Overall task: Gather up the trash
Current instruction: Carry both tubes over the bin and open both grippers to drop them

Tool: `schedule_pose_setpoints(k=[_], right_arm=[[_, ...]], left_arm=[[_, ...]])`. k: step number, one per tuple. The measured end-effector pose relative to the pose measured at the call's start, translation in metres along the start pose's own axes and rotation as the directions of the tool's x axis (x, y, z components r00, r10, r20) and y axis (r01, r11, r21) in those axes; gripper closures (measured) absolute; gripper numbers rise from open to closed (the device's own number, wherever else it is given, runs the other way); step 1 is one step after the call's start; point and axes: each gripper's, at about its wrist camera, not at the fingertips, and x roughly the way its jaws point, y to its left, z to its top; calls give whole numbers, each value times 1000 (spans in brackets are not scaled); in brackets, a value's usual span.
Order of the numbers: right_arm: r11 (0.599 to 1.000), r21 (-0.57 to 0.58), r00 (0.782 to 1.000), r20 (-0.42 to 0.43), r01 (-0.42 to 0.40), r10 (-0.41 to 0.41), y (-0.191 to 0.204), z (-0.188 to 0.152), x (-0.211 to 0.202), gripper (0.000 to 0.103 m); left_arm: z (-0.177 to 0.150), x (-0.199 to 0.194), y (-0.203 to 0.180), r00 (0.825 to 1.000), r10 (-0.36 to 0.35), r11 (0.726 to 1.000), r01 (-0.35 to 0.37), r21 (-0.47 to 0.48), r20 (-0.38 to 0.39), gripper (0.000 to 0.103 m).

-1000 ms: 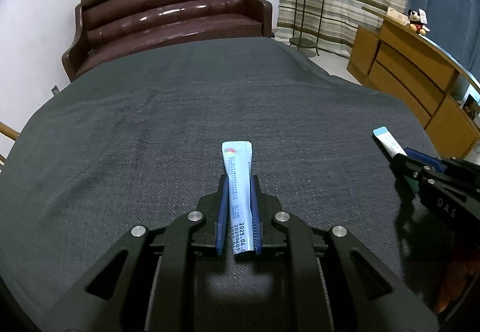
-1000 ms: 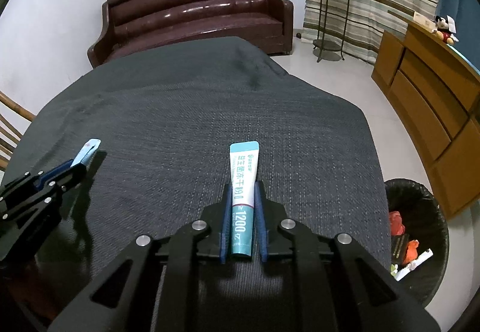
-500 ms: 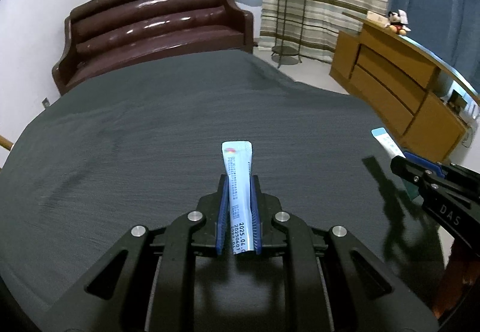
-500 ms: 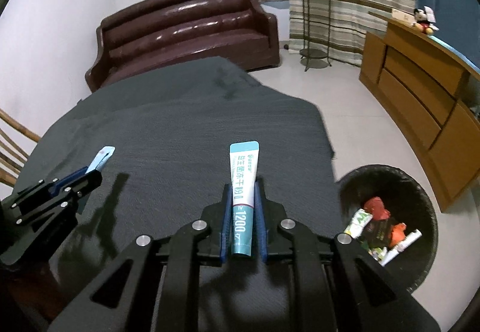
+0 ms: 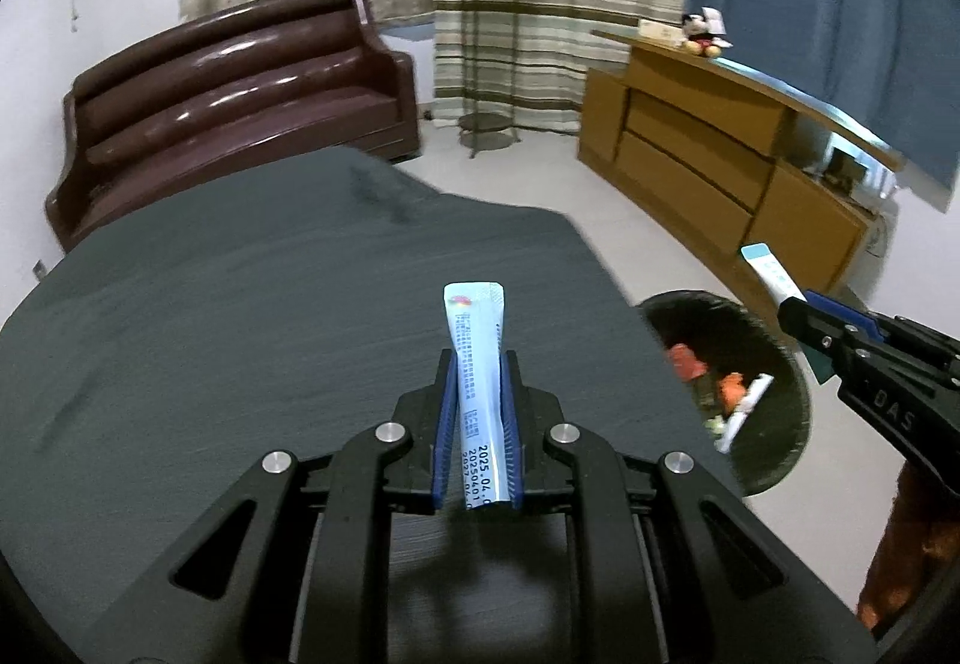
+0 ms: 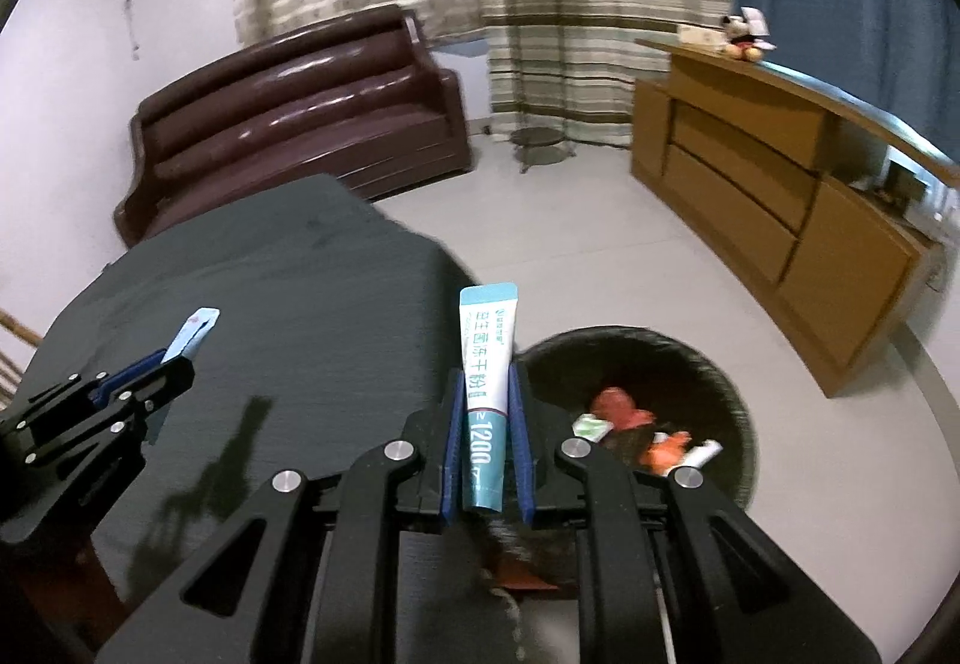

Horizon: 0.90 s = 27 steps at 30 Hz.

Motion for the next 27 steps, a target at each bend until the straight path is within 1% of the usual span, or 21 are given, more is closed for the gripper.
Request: schedule_pose_setpoints(k=[5, 12, 20, 27], right_arm=[[998, 24, 998, 26, 57, -58, -29, -2, -6, 87], [993, 55, 994, 42, 101, -103, -54, -5, -7, 87], [990, 89, 993, 36, 111, -114, -73, -9, -1, 87], [988, 110, 993, 26, 108, -111, -81, -12, 7, 87]], left_arm=[[7, 8, -36, 999, -40, 998, 39, 47, 14, 89], [10, 24, -83, 996, -85, 991, 83, 101, 17, 89], [16, 43, -109, 995, -102, 986, 101, 135, 2, 89], [18, 59, -120, 995, -102, 983, 104, 150, -20, 88]])
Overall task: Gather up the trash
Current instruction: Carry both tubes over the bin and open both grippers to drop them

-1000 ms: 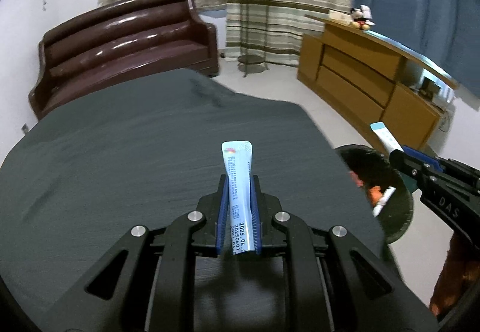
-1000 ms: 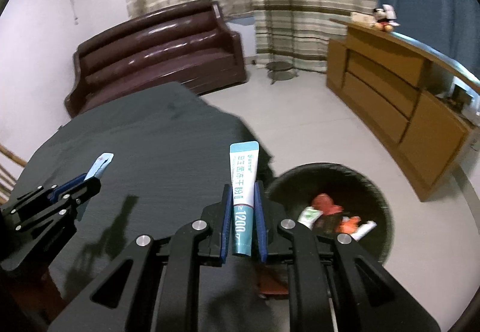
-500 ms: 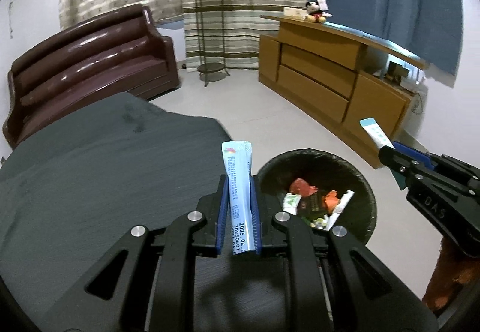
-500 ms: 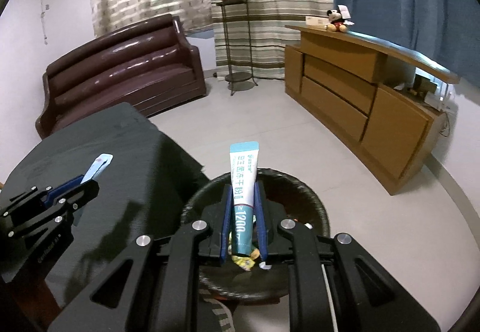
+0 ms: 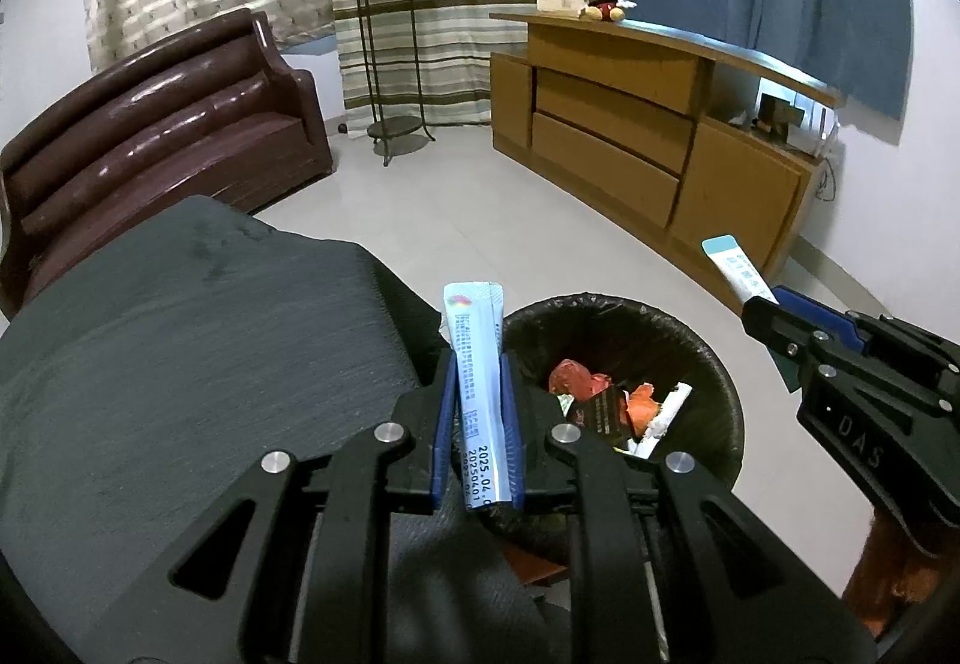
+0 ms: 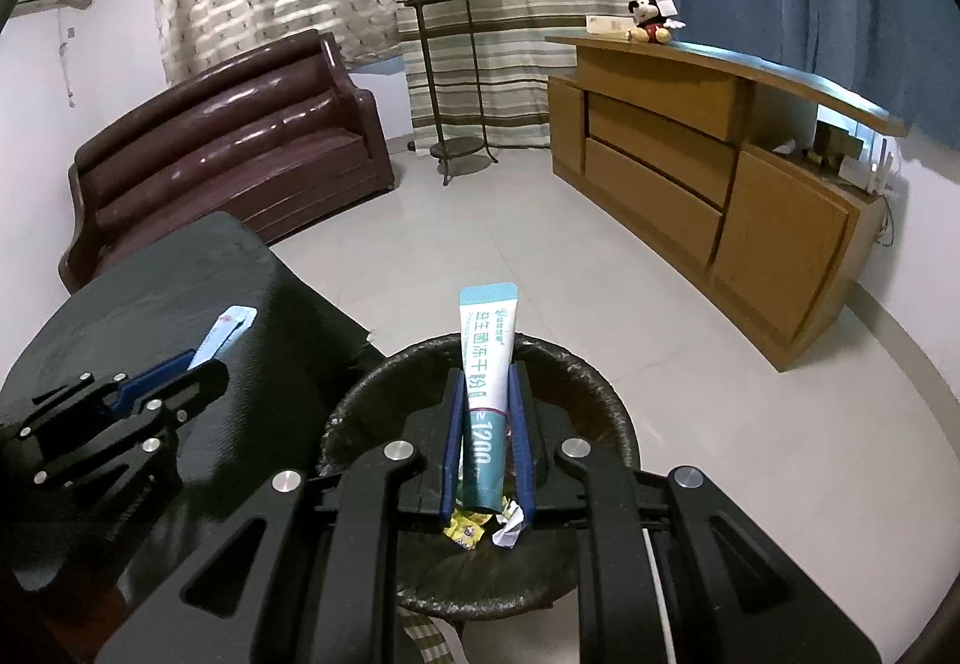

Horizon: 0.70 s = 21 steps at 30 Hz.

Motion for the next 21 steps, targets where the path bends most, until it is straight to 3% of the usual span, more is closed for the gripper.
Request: schedule_pose_setpoints(k=[18, 20, 21], right_arm=[[999, 35, 1000, -23, 2, -1, -9, 4, 21, 87], [999, 41, 1000, -28, -3, 4, -11, 4, 23, 85], [999, 47, 1000, -27, -2, 3, -12, 4, 24, 84]], left_arm=[[9, 27, -2, 999, -5, 1000, 6, 23, -42, 87], [10, 28, -3, 999, 0, 1000, 1, 26, -46, 78], [10, 29, -3, 999, 2, 1000, -1, 24, -47, 69]])
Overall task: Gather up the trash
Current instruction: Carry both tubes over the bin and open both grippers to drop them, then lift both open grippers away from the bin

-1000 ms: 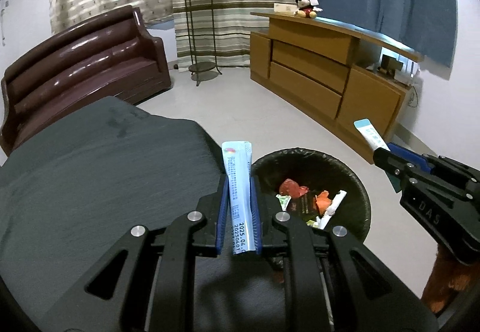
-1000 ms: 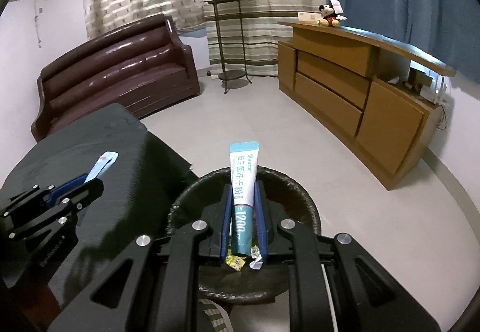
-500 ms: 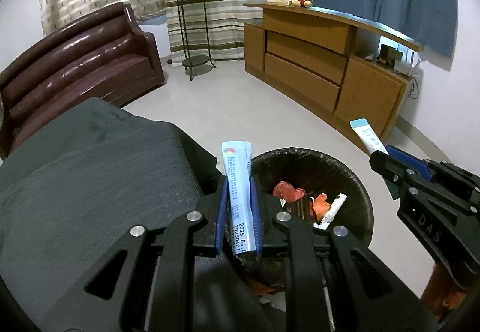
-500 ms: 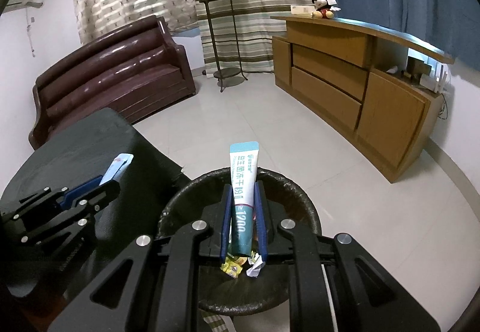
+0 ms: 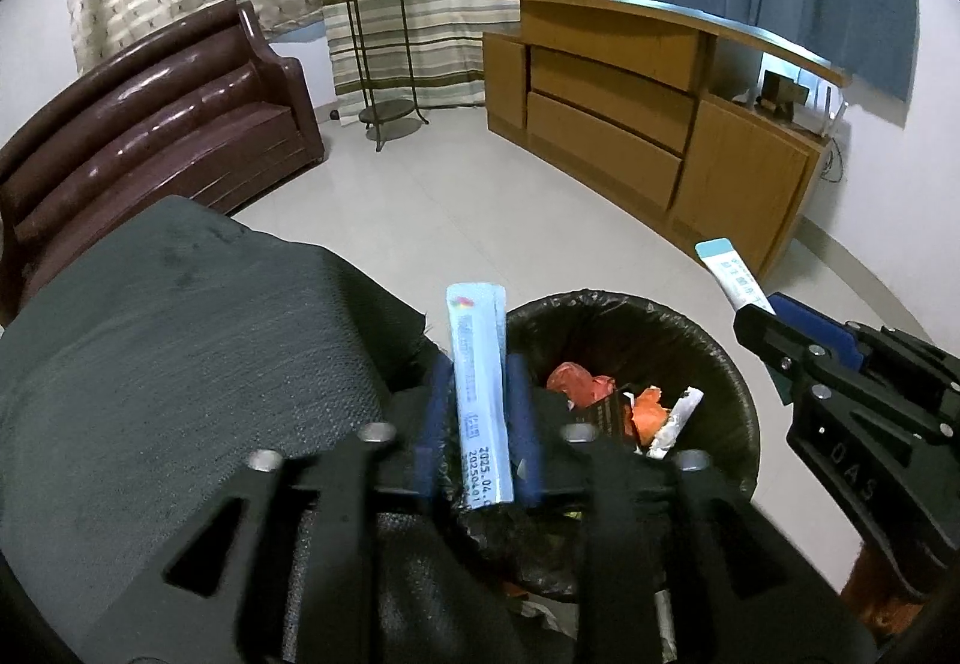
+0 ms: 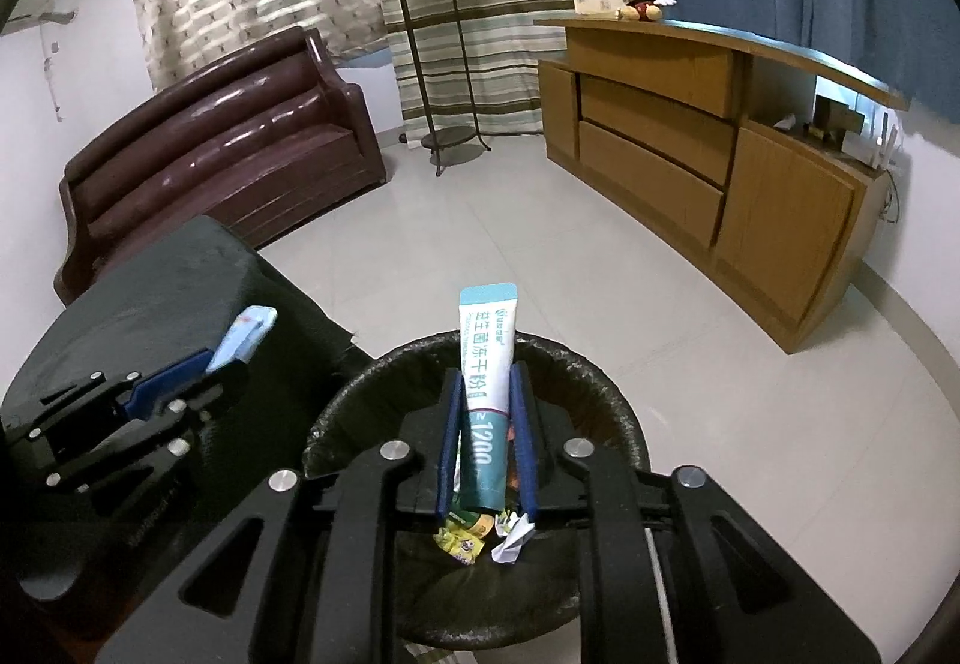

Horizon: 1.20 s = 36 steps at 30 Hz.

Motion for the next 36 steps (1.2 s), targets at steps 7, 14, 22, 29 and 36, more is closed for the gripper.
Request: schedule_pose_setpoints(k=[7, 14, 22, 29, 36], right_arm=[[1000, 13, 1000, 4, 7, -7, -4, 1, -1, 76], [1000, 6, 1000, 14, 15, -16, -2, 0, -3, 66], [999, 8, 998, 40, 38, -38, -5, 1, -10, 52], [997, -2, 996, 54, 72, -72, -9, -2, -18, 44], [995, -21, 992, 88, 98, -96, -6, -3, -36, 36]], left_arm=[[1, 2, 1, 1000, 16, 1000, -16, -11, 3, 47], [1, 1, 0, 1000, 25, 1000, -24, -12, 7, 37], [0, -2, 3, 1000, 24, 999, -24, -25, 12, 34], [-4, -12, 8, 999, 29, 999, -28, -31, 25, 32], [-10, -31, 14, 998, 30, 999, -27, -45, 51, 27]])
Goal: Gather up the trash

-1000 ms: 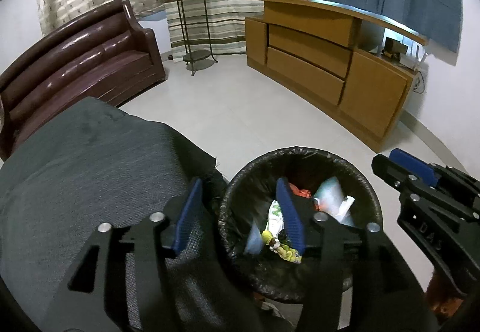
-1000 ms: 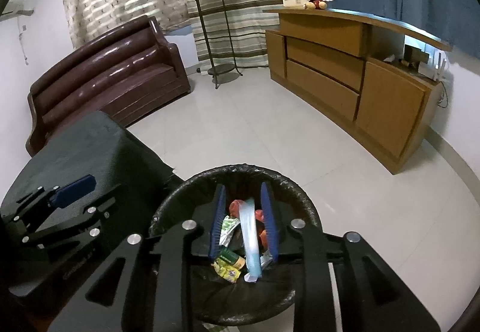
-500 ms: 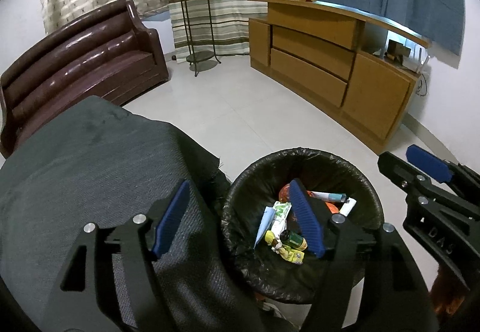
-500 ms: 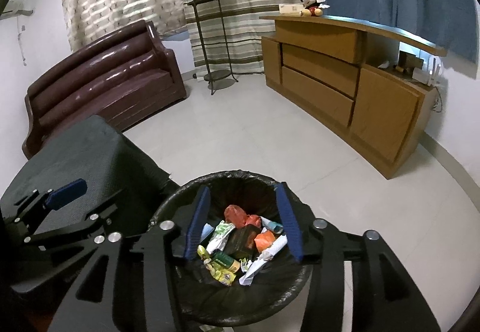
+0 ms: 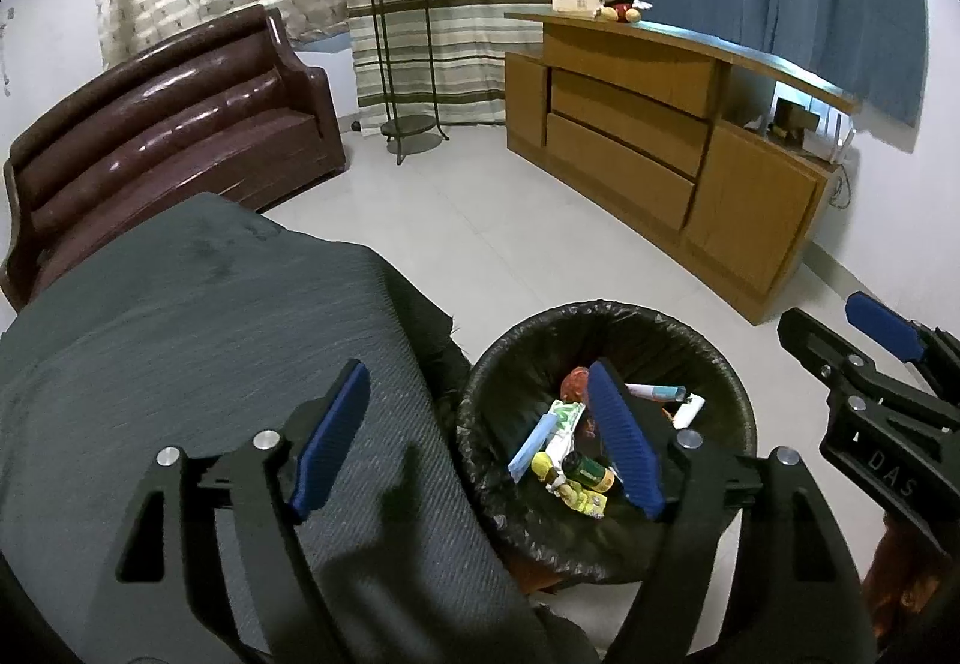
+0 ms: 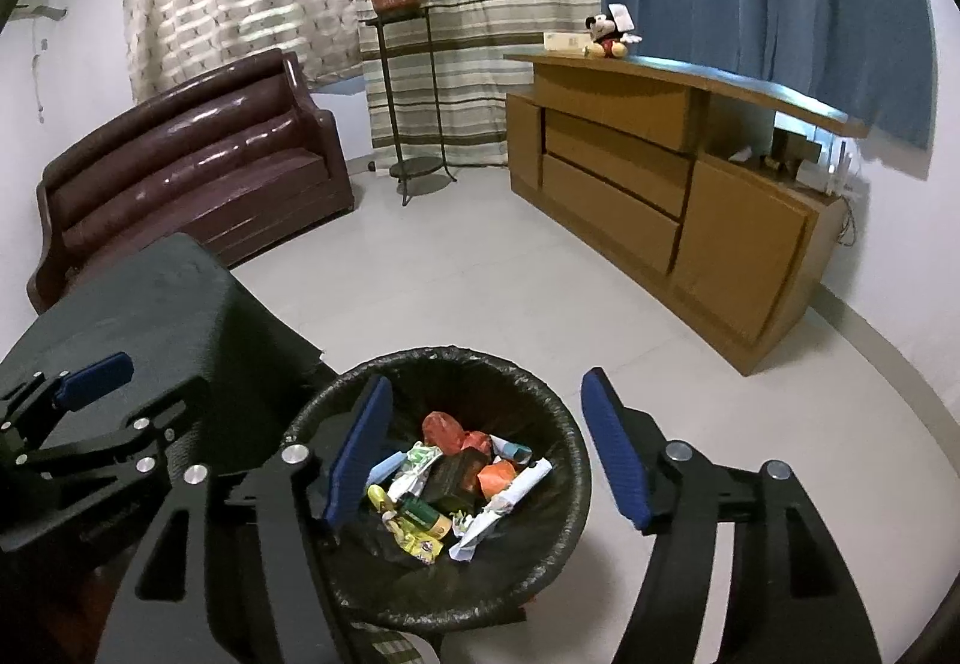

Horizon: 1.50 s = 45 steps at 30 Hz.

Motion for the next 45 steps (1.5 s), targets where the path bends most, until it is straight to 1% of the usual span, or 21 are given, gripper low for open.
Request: schedule_pose_setpoints(k=[1, 3, 6, 9, 15, 25, 35, 45], right_arm=[[1000, -3, 1000, 4, 3, -3, 1, 0, -4, 35], [1000, -9, 1000, 11, 6, -6, 3, -1, -10, 33], [1000, -15, 1000, 17, 7, -7, 5, -2, -19, 32], [1000, -20, 1000, 27, 6, -5, 8, -3, -29, 32], [1000, -29, 999, 35, 4, -3, 11, -10, -45, 32], [999, -38, 998, 57, 2, 0, 14, -20, -75, 32], [999, -39, 998, 65, -12, 14, 16, -30, -91, 32], [999, -37, 996, 80, -26, 29, 20, -27, -97, 32]], left_arm=[[-1, -4, 1, 1000, 4, 1000, -4, 1, 7, 24], [-4, -13, 3, 1000, 13, 1000, -14, 5, 20, 23], [-9, -26, 5, 999, 13, 1000, -13, 6, 31, 20], [-13, -37, 7, 998, 40, 999, -40, 3, 40, 16], [-19, -66, 13, 997, 44, 999, -43, -11, 70, 16], [-30, -102, 10, 992, 42, 999, -41, -14, 115, 15], [-43, -116, 13, 991, 59, 998, -57, -26, 122, 15], [-45, -124, 16, 989, 62, 998, -58, -35, 136, 15]])
